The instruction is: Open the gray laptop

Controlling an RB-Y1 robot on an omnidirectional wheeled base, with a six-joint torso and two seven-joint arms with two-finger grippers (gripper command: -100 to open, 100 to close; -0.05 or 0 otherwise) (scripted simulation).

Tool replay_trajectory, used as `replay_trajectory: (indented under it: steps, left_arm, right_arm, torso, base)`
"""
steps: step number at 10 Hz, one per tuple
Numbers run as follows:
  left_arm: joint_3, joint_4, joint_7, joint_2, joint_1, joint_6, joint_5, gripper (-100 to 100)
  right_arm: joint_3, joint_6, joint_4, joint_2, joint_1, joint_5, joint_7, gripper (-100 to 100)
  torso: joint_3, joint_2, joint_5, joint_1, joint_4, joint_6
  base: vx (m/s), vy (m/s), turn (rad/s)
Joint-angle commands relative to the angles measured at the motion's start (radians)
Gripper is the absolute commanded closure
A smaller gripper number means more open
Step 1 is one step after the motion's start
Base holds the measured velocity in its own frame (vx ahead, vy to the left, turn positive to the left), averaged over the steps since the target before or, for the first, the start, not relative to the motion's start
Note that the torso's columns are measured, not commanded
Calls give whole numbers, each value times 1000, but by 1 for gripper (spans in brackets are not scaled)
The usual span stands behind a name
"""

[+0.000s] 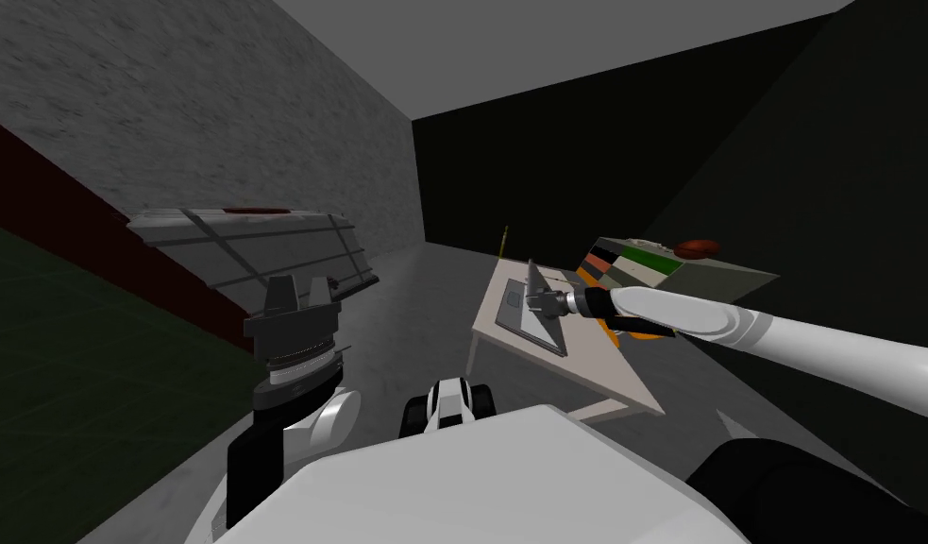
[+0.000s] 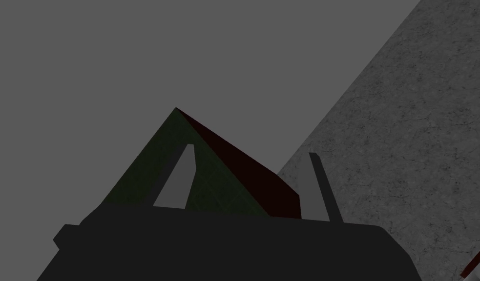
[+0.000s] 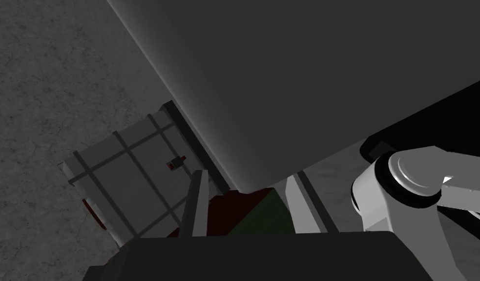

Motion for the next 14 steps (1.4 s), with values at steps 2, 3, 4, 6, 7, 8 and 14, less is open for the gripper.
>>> replay_trajectory:
  steps: [2,3,4,6,7,8,14]
  left_arm:
    - [0,0,0,0,0,0,0,0]
    - [0,0,0,0,0,0,0,0]
    - [0,0,0,0,0,0,0,0]
    - [0,0,0,0,0,0,0,0]
    - [0,0,0,0,0,0,0,0]
    - [0,0,0,0,0,0,0,0]
    - [0,0,0,0,0,0,0,0]
  right_arm:
    - [38,1,53,-26,49,77,7,100]
    - [50,1,71,-35,65,102,9,100]
    - [63,1,89,-43,81,128,12,100]
    - [-1,-57,92,-76,36,73,-9,-100]
    - [-13,-69,93,-87,29,67,-18,-100]
    - [-36,-93,96,-108,16,55,-35,-100]
    - [-58,-116,97,-118,9,47,-46,0]
  torso:
    - [-1,-3,1,5,-2,2]
    - [-2,-3,1,5,-2,1]
    - [-2,-4,1,5,-2,1]
    - [-1,-2,0,0,-1,1]
    - [-1,-1,-1,-2,-1,-1]
    - [-1,-2,0,1,-1,-1]
    - [-4,-6,2,8,-2,-1]
  base:
    - [63,138,26]
    - [59,155,65]
    - [59,163,77]
    - [-3,24,-86]
    - [-28,-49,-42]
    - [-29,-41,-74]
    - [-7,-7,-17]
